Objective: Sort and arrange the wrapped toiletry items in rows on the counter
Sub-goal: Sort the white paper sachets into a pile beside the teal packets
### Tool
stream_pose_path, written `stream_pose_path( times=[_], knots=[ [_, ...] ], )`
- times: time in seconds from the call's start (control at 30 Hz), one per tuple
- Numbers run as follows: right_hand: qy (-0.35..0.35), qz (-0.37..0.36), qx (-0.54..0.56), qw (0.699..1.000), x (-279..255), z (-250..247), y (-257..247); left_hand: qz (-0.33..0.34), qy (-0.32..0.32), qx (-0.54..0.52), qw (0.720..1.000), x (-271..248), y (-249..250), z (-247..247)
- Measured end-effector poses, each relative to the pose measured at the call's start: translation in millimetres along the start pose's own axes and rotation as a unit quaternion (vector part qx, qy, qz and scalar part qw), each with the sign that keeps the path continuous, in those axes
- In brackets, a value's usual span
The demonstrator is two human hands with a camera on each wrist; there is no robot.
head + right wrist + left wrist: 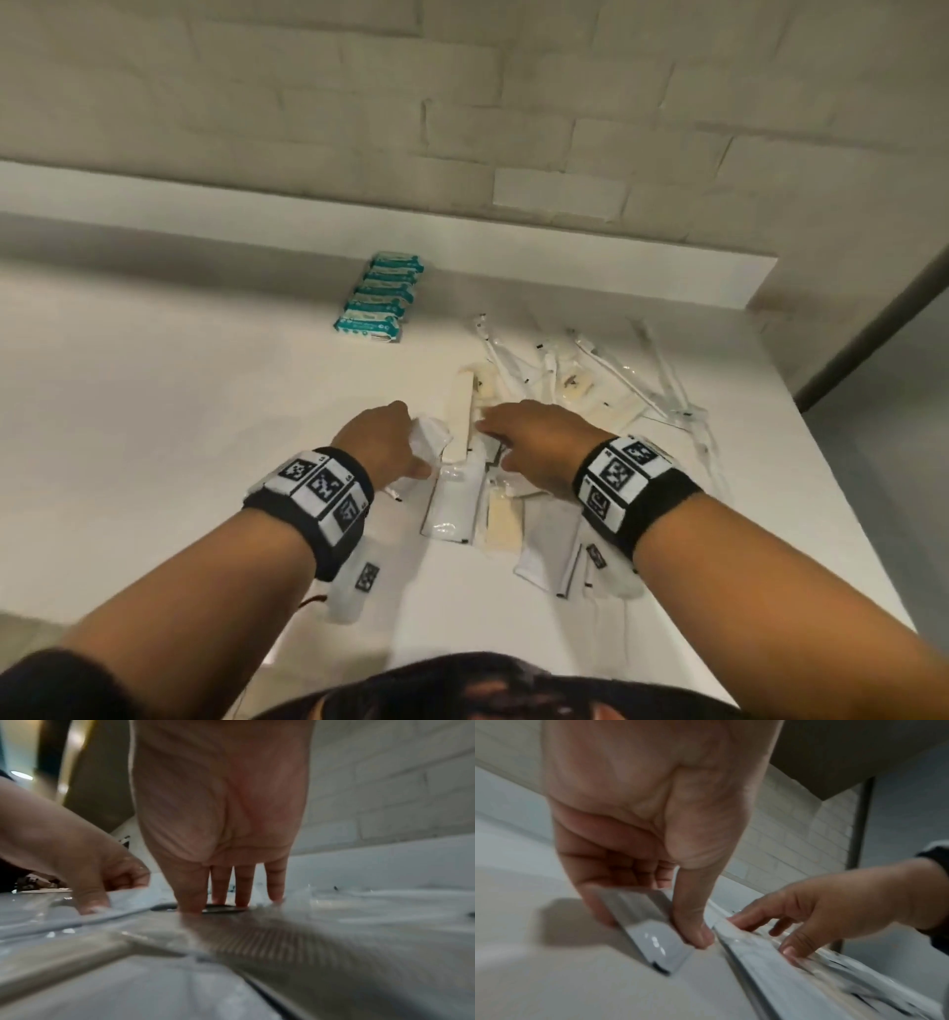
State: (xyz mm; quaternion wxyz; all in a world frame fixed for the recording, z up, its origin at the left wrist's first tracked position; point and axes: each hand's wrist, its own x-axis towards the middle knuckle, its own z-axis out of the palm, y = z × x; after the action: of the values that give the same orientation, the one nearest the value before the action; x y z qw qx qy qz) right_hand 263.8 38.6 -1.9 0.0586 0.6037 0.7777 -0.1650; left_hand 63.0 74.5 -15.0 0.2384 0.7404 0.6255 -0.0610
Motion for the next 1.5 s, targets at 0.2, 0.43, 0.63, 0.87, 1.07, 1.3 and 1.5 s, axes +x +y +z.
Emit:
stream_pose_path(
  times=[0.2, 0.43, 0.63, 0.87, 1.07, 1.3, 1.5],
  knots=[
    [-0.013, 0.027, -0.082, 0.996, 17.8, -8.6, 13.8, -0.064, -0.004, -0.057, 0.996, -17.6, -24.9, -2.5],
    [-0.028, 0.045, 0.005, 0.999, 11.1, -2.2, 21.1, -0.081, -0.038, -0.036, 0.995, -26.6, -19.0, -0.8],
    [0.023, 0.073, -0.04, 0.996, 6.0, -3.4, 25.9, -0.099, -0.026, -0.035, 0.994, -32.4, -4.1, 6.8],
    [-0.165, -0.073, 0.022, 0.983, -51.6, -12.9, 14.1, -0.091, -0.028, -0.125, 0.988, -38.6, 34.8, 15.1],
    [-0.049, -0.127, -0.133, 0.982, -61.8, 6.7, 24.0, -0.075, 0.001, 0.046, 0.996, -34.0, 61.1, 34.9],
    [0.069, -0.079, 0.018, 0.994, -75.2, 8.0, 49.1, -0.091, 0.002, -0.056, 0.994, -32.2, 60.8, 33.6],
    [0.141, 0.147, 0.169, 0.964, -79.5, -31.7, 130.8, -0.053, 0.018, -0.084, 0.995, -33.2, 68.5, 12.2]
  ],
)
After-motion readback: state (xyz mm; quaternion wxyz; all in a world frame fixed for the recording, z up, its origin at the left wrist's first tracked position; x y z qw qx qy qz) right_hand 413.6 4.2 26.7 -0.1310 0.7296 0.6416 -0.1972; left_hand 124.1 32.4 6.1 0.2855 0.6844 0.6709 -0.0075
